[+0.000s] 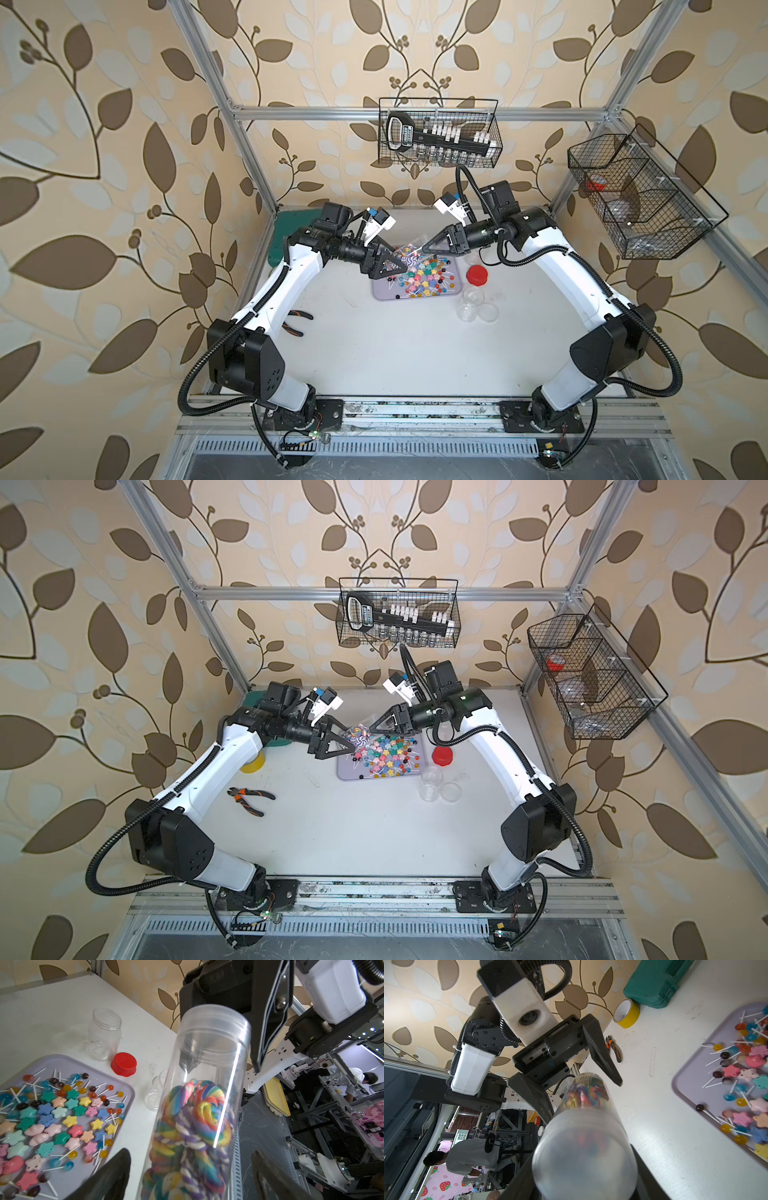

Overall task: Pour the candies out of the jar
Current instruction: Pick up the jar from the center of the board.

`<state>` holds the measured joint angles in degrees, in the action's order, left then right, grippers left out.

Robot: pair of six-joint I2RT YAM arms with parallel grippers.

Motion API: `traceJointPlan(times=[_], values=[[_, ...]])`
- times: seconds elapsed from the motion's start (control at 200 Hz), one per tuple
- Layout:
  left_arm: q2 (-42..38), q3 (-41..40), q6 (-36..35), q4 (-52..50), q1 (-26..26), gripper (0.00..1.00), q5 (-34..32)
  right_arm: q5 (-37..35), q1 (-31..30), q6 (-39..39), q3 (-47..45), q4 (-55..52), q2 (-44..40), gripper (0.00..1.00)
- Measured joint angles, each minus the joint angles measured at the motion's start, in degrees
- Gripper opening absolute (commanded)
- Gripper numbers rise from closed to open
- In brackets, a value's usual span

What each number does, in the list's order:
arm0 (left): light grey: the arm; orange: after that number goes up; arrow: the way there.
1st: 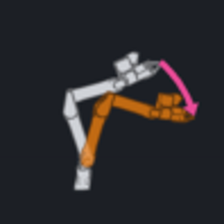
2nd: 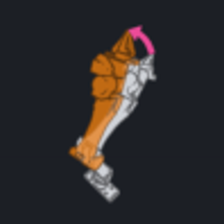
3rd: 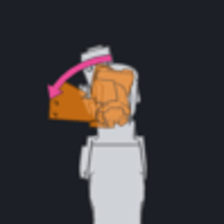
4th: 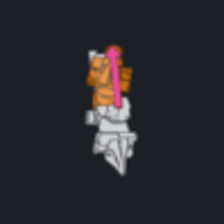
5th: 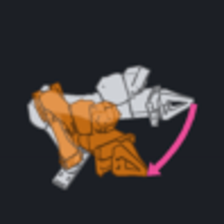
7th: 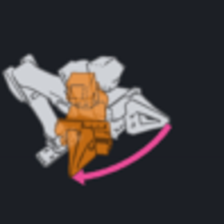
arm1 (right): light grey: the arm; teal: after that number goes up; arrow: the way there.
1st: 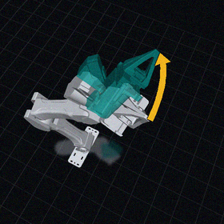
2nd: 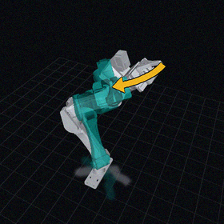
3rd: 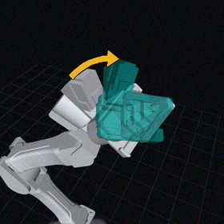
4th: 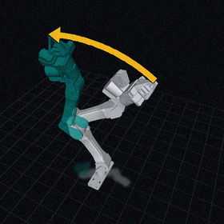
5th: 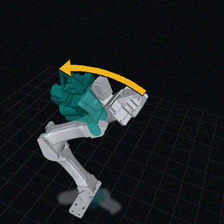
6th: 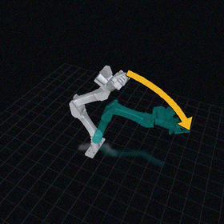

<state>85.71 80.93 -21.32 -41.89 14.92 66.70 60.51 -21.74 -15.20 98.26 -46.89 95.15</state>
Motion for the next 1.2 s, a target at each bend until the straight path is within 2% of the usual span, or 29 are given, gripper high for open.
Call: traceJointPlan(times=[0.095, 0.185, 0.34, 0.685, 0.85, 0.955, 1.1, 1.2], values=[[0.00, 0.07, -0.02, -0.31, 0.00, 0.78, 0.55, 0.42, 0.00, -0.39, 0.00, 0.63, 0.20, 0.29], [0.00, 0.11, -0.07, -0.44, 0.00, 0.76, 0.68, 0.92, 0.00, -0.55, 0.00, 0.98, 0.39, 0.29], [0.02, 0.31, -0.35, -0.74, -0.02, 0.62, 0.76, 1.66, 0.00, -0.87, -0.02, 1.29, 0.61, 0.29], [0.02, 0.74, -1.11, -1.66, 0.02, 0.58, 0.85, 2.32, 0.02, -1.31, -0.02, 2.16, 0.72, 0.35], [0.02, 0.74, -1.25, -1.70, 0.04, 0.56, 0.59, 2.36, 0.02, -1.33, -0.11, 2.60, 0.90, 0.49], [0.00, 0.74, -1.20, -1.90, 0.04, 0.55, 0.37, 2.27, 0.02, -1.42, -0.24, 2.95, 1.05, 0.67], [0.00, 0.74, -0.92, -2.08, 0.04, 0.54, -1.16, 2.23, 0.04, -1.49, -0.37, 3.10, 1.25, 0.69], [0.00, 0.74, -0.92, -2.10, 0.04, 0.54, -1.73, 2.25, 0.20, -1.46, -0.37, 3.10, 1.31, 0.74]])
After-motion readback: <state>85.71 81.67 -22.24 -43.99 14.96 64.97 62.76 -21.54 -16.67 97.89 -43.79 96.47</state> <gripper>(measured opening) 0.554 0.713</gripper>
